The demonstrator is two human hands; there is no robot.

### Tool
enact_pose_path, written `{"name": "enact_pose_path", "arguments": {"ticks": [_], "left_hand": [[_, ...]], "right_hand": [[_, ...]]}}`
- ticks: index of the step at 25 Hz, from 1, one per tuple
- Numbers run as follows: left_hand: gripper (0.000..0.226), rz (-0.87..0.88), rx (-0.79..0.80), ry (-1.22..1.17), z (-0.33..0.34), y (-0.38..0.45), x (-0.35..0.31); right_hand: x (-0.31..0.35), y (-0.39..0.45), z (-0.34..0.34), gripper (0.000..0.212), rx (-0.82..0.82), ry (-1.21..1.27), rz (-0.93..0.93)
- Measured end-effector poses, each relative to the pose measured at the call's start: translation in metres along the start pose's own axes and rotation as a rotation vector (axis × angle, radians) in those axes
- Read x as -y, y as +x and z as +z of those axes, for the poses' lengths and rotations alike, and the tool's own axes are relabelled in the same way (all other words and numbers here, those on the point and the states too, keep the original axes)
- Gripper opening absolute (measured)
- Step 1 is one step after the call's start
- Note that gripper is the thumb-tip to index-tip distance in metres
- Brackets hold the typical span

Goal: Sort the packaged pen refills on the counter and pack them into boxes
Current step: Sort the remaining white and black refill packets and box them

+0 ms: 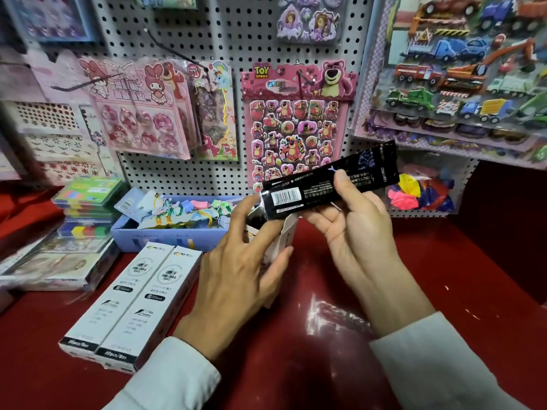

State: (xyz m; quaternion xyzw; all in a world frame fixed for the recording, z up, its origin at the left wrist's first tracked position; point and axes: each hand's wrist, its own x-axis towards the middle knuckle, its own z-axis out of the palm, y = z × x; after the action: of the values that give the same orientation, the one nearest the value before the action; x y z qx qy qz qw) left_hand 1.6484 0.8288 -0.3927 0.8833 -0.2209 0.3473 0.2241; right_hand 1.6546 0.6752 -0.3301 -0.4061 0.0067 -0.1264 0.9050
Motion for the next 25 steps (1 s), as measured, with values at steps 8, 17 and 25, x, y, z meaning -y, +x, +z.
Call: {"name": "enact_pose_path", "arguments": {"ticks": [8,17,25], "left_hand": [[0.034,0.007,0.045,0.006,0.001,0.002,-0.004],[0.034,-0.042,-0.01,-0.071,0.004,-0.004,-0.003],[0.033,-0.049,-0.009,-0.016,0.006,-0.003,-0.006]], "right_hand": [[0.01,0.003,-0.014,0.021,-0.044,-0.059,-0.097],[0.002,0.004,-0.012,0.025,-0.034,-0.165,-0.17],[0.011,-0.009,-0.001,0.027,0.119,-0.842,-0.619]]}}
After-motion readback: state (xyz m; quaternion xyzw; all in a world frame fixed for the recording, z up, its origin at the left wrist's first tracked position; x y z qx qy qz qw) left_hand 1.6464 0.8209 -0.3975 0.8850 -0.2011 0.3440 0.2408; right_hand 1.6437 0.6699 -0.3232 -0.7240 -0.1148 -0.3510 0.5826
